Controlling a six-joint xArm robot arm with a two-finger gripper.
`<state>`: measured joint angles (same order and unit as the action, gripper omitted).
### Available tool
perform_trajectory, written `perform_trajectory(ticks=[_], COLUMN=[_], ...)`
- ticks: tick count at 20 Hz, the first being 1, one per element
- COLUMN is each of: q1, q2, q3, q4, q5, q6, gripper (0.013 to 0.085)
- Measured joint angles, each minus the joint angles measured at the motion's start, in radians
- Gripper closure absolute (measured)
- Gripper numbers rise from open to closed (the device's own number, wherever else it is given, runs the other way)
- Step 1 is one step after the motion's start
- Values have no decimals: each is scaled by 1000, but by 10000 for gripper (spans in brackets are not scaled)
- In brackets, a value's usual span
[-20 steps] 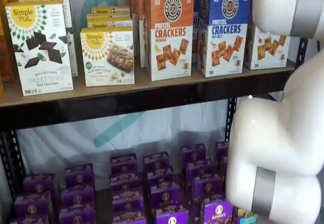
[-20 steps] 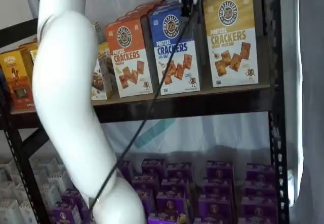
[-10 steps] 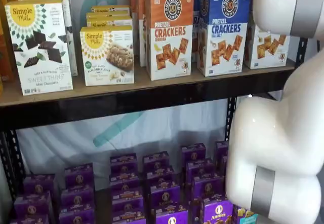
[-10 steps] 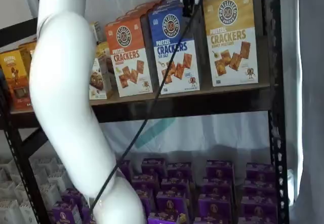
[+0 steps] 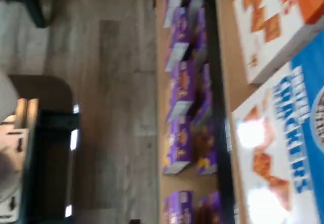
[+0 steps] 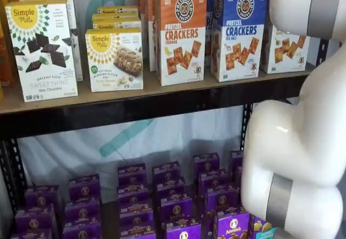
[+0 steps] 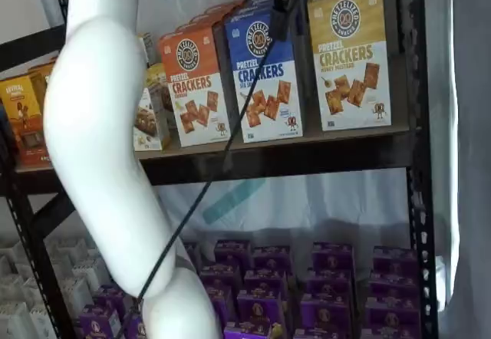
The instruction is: Retrieve the yellow and white box located on the top shelf, the sixth one from the left
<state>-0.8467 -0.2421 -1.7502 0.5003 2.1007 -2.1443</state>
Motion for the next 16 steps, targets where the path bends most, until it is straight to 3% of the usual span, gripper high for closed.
perform_trajectory(ticks=[10, 16], q1=[-33, -8], q2=[-30, 25], q3=[59, 17], q4=[140, 139], q5=[-167, -264], q6=[23, 19], gripper=[130, 130])
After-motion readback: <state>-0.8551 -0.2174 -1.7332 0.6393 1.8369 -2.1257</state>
